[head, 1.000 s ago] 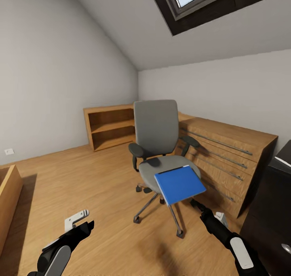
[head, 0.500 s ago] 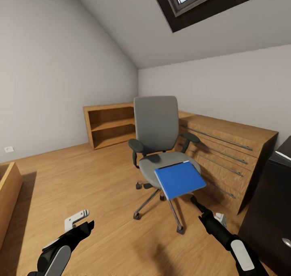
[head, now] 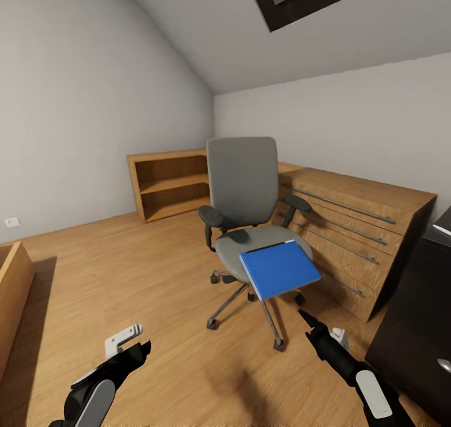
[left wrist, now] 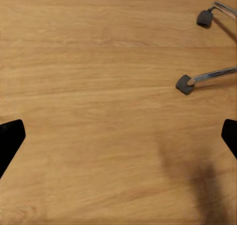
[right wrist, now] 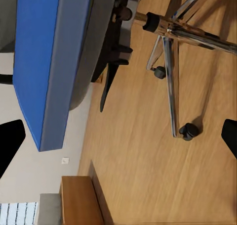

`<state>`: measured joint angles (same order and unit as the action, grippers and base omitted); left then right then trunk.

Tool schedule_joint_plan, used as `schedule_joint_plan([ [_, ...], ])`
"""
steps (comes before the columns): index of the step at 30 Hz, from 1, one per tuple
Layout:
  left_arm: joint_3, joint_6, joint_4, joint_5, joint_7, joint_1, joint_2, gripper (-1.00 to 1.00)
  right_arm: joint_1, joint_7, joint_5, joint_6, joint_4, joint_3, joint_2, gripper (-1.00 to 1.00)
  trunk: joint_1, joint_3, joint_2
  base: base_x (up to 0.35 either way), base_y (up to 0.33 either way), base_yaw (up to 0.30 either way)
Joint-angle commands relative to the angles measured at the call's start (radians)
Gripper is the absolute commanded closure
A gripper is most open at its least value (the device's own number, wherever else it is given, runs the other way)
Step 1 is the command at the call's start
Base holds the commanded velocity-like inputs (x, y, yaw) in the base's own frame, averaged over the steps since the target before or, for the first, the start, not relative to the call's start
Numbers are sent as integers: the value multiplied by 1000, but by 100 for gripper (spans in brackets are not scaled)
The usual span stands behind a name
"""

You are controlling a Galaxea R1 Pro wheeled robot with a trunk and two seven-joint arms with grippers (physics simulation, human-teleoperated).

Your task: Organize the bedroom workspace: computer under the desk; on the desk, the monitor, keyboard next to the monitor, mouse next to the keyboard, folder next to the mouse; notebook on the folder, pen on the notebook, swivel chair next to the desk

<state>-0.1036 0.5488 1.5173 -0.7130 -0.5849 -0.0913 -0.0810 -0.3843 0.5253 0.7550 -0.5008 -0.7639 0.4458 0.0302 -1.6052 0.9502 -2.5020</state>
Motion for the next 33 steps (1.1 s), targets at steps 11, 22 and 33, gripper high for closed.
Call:
schedule_joint_plan([
  [11,-2,0,0,-10,-9,-1,0,-100,-1,4,5,-3,-3,5,-1,-100,-4,36,-3,0,0,0],
  [22,-2,4,-3,-14,-4,-1,1,-100,-1,132,6,-5,-56,7,-1,-100,-4,36,-3,0,0,0],
  [33,-32,1,-18,-12,-2,-1,0,-100,-1,258,4,-4,-53,8,0,-100,-4,36,-3,0,0,0],
])
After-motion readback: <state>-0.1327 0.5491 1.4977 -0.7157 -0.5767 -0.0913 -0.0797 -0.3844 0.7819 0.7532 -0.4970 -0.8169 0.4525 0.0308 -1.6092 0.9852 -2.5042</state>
